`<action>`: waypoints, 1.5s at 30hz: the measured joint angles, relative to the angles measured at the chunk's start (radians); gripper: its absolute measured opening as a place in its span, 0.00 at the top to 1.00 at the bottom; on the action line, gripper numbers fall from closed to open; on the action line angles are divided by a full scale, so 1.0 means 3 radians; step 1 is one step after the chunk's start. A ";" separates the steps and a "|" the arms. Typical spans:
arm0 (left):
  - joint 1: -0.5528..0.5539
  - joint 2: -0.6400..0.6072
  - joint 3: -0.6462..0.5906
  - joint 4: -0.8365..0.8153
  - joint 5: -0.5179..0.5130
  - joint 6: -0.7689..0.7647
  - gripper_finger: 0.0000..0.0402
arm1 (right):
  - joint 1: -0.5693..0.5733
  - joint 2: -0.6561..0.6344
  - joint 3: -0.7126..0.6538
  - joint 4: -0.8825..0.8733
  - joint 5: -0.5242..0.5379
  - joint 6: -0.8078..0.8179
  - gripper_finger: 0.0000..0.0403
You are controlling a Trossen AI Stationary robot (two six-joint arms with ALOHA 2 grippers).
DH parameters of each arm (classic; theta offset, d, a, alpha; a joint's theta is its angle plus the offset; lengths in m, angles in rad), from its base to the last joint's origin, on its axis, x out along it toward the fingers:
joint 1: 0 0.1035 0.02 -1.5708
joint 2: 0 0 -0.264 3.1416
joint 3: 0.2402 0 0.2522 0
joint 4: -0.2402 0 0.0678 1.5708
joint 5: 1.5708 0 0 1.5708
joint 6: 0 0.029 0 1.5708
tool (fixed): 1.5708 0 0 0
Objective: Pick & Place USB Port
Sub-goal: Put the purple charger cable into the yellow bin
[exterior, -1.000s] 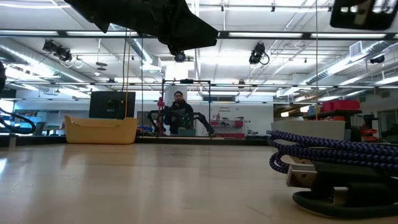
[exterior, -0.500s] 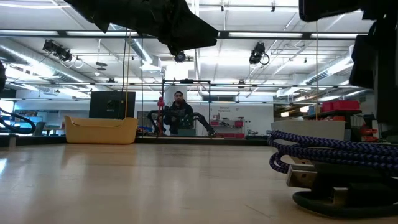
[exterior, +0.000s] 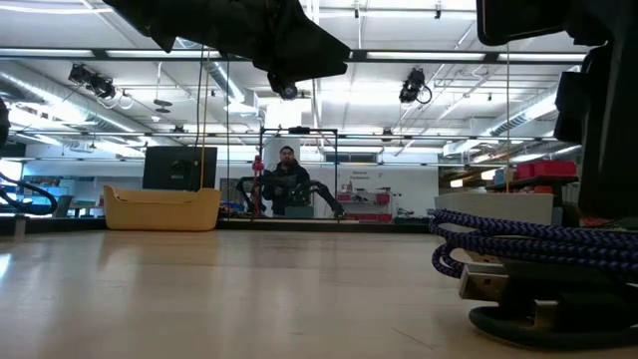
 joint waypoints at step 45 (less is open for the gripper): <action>0.0001 0.0000 0.0000 0.0006 0.0000 -0.0112 0.57 | -0.0069 -0.0482 0.0836 -0.1350 0.0996 -0.0776 0.99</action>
